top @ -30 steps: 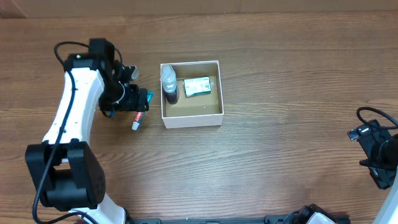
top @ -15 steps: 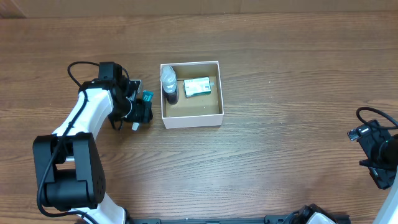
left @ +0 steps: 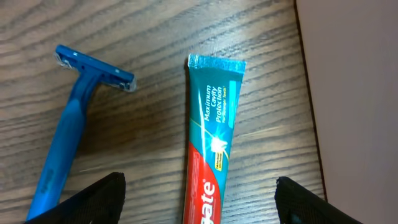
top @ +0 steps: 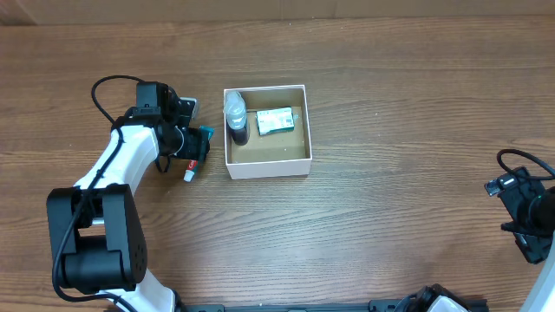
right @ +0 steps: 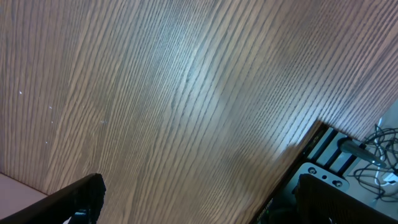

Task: Pack container
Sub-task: 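Move the left gripper over the Colgate toothpaste tube and grasp it, then carry the toothpaste right and release it into the box front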

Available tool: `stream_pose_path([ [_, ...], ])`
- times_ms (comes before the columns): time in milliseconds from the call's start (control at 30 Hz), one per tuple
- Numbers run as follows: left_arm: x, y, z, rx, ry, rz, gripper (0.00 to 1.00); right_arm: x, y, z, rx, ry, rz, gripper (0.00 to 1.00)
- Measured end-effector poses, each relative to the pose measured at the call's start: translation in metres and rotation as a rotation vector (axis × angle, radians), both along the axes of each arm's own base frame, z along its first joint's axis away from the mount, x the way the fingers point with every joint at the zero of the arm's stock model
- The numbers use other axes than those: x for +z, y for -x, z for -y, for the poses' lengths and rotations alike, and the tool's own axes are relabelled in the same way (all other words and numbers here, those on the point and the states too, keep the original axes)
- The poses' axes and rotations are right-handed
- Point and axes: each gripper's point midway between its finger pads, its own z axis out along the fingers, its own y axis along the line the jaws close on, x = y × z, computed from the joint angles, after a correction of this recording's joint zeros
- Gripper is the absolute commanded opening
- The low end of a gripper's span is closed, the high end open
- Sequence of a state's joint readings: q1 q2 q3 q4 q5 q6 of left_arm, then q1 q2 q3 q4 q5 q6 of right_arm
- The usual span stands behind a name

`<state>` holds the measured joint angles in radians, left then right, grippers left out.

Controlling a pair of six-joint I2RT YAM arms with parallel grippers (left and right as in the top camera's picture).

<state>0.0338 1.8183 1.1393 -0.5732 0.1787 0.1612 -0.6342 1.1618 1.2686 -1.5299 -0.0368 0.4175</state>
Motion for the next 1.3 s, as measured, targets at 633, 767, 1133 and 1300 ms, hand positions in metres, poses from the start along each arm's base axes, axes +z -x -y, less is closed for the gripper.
stream_pose_path([
  [633, -0.029, 0.008, 0.006, -0.033, -0.025, -0.075, 0.40, 0.000, 0.000, 0.000, -0.001, 0.000, 0.000, 1.00],
  [767, -0.030, 0.008, 0.001, -0.026, -0.052, -0.077, 0.32, 0.000, 0.000, 0.000, -0.001, 0.000, 0.000, 1.00],
  [1133, -0.028, 0.010, -0.013, 0.025, -0.127, -0.099, 0.10, 0.000, 0.000, 0.000, -0.001, -0.001, 0.000, 1.00],
  [1300, -0.010, 0.021, -0.017, 0.070, -0.139, -0.197, 0.13, 0.000, 0.000, 0.000, -0.001, -0.001, -0.001, 1.00],
])
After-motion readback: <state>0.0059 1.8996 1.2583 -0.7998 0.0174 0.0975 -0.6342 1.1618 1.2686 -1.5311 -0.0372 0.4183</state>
